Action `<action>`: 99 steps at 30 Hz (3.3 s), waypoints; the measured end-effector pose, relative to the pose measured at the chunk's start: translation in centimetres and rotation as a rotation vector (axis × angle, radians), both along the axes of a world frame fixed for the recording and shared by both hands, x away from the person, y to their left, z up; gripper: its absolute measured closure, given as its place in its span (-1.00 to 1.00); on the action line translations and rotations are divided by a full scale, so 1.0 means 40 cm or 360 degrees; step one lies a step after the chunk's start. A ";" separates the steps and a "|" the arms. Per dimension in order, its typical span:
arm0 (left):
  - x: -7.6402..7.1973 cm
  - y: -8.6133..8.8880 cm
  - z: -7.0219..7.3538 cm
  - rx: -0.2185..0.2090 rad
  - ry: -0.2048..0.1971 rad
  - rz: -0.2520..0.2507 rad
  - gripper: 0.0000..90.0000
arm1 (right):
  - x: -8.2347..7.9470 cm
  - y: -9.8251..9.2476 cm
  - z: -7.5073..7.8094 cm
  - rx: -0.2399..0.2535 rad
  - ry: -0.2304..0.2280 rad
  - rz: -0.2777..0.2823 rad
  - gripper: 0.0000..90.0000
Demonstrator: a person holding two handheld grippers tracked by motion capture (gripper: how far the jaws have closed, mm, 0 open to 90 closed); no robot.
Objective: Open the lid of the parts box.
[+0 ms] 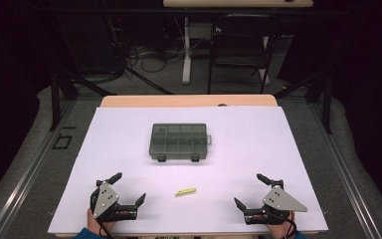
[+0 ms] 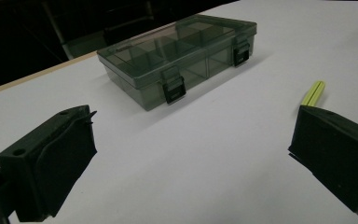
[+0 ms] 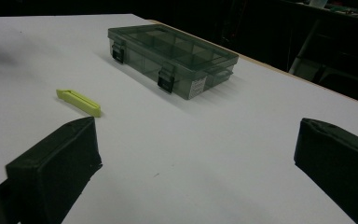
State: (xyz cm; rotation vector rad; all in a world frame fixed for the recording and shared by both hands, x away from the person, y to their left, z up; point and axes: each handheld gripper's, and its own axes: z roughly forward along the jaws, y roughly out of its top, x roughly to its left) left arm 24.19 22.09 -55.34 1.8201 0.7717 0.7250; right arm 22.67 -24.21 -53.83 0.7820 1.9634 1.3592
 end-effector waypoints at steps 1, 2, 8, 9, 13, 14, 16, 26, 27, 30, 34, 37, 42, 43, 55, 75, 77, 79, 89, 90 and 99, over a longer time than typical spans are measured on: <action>0.001 0.000 0.000 -0.0007 0.0000 -0.0004 -1.00 | 0.000 0.000 0.000 -0.0001 0.0001 0.0001 -1.00; 0.001 0.001 0.000 -0.0003 0.0000 -0.0003 -1.00 | 0.002 0.001 -0.001 -0.0003 0.0010 0.0007 -1.00; 0.010 0.002 -0.001 0.0004 0.0024 -0.0023 -1.00 | 0.010 0.005 -0.003 -0.0007 0.0030 0.0017 -1.00; 0.011 0.001 0.000 -0.0002 0.0022 -0.0024 -1.00 | 0.012 0.007 -0.004 -0.0021 0.0034 0.0025 -1.00; 0.016 -0.002 0.001 0.0008 0.0023 -0.0037 -1.00 | 0.021 0.018 -0.007 -0.0038 0.0049 0.0051 -1.00; 0.016 -0.002 0.001 0.0008 0.0023 -0.0037 -1.00 | 0.025 0.021 -0.008 -0.0041 0.0052 0.0057 -1.00; 0.023 -0.005 0.002 0.0007 0.0020 -0.0043 -1.00 | 0.032 0.027 -0.009 -0.0050 0.0065 0.0070 -1.00; 0.045 0.000 0.004 -0.0003 0.0042 -0.0035 -1.00 | 0.066 0.055 -0.008 -0.0081 0.0109 0.0107 -1.00; 0.047 0.001 0.005 -0.0004 0.0047 -0.0030 -1.00 | 0.074 0.060 -0.008 -0.0077 0.0124 0.0110 -1.00; 0.057 0.007 0.007 -0.0023 0.0057 -0.0019 -1.00 | 0.087 0.067 -0.006 -0.0079 0.0139 0.0123 -1.00; 0.070 0.004 0.008 -0.0029 0.0070 -0.0026 -1.00 | 0.100 0.076 -0.005 -0.0077 0.0145 0.0130 -1.00; 0.081 -0.001 0.007 -0.0026 0.0079 -0.0041 -1.00 | 0.113 0.086 -0.004 -0.0086 0.0161 0.0144 -1.00; 0.094 -0.011 0.006 -0.0024 0.0094 -0.0066 -1.00 | 0.131 0.101 -0.004 -0.0092 0.0176 0.0166 -1.00; 0.097 -0.013 0.005 -0.0022 0.0100 -0.0074 -1.00 | 0.134 0.103 -0.004 -0.0093 0.0174 0.0169 -1.00; 0.141 -0.028 0.001 -0.0021 0.0138 -0.0116 -1.00 | 0.186 0.132 0.003 -0.0104 0.0215 0.0201 -1.00; 0.220 -0.040 0.011 0.0023 0.0200 -0.0153 -1.00 | 0.290 0.175 0.023 -0.0060 0.0290 0.0244 -1.00; 0.225 -0.043 0.013 0.0035 0.0200 -0.0149 -1.00 | 0.299 0.180 0.023 -0.0057 0.0299 0.0250 -1.00; 0.231 -0.044 0.016 0.0032 0.0203 -0.0149 -1.00 | 0.307 0.184 0.022 -0.0065 0.0310 0.0259 -1.00; 0.267 -0.046 0.022 0.0036 0.0232 -0.0140 -1.00 | 0.340 0.196 0.016 -0.0082 0.0370 0.0263 -1.00; 0.272 -0.047 0.023 0.0038 0.0239 -0.0139 -0.99 | 0.344 0.197 0.016 -0.0087 0.0383 0.0262 -1.00; 0.306 -0.052 0.019 0.0078 0.0268 -0.0135 -0.91 | 0.378 0.208 0.009 -0.0101 0.0450 0.0266 -0.93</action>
